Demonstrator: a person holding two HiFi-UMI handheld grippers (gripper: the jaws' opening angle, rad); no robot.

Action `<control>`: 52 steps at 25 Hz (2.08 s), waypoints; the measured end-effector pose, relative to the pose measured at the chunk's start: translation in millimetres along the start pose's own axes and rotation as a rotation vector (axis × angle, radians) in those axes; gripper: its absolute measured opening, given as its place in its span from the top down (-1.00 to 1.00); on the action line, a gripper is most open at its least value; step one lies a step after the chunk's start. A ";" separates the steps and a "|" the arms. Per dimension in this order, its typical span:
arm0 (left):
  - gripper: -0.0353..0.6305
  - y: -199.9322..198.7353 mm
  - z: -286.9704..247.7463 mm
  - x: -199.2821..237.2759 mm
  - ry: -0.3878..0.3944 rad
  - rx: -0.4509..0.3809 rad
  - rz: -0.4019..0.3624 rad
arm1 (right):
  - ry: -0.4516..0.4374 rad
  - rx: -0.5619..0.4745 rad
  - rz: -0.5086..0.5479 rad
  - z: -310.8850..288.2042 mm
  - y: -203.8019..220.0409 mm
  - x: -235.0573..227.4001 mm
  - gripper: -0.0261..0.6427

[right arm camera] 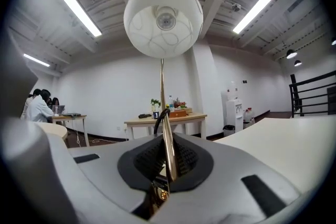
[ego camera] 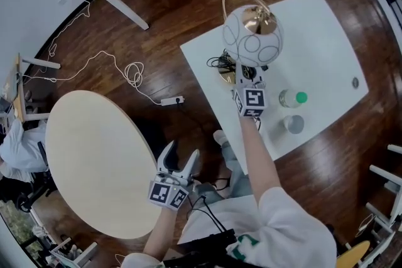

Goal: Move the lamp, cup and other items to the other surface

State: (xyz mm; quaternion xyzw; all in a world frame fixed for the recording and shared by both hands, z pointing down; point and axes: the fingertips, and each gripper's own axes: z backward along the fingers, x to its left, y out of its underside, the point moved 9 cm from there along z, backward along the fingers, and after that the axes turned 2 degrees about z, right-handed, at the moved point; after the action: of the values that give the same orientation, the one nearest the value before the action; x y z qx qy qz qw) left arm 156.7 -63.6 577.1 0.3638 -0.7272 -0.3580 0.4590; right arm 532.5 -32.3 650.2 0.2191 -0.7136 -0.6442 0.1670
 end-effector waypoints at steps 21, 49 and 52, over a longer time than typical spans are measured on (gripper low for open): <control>0.06 4.2 139.9 4.6 -0.101 -0.135 -0.039 | 0.077 0.114 -0.134 126.9 15.6 63.3 0.01; 0.06 26.4 458.5 55.0 -0.837 -0.553 -0.031 | -1.209 -0.078 -0.008 257.6 -115.4 520.2 0.01; 0.06 29.1 467.1 54.1 -0.847 -0.561 -0.028 | -1.255 -0.064 -0.018 263.6 -119.1 534.6 0.02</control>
State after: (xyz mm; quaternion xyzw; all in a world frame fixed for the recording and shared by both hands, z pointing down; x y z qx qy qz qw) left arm -299.6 -8.8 473.5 0.0589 -0.7205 -0.6616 0.1990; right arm -46.6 -100.2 478.4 -0.2000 -0.6542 -0.6725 -0.2825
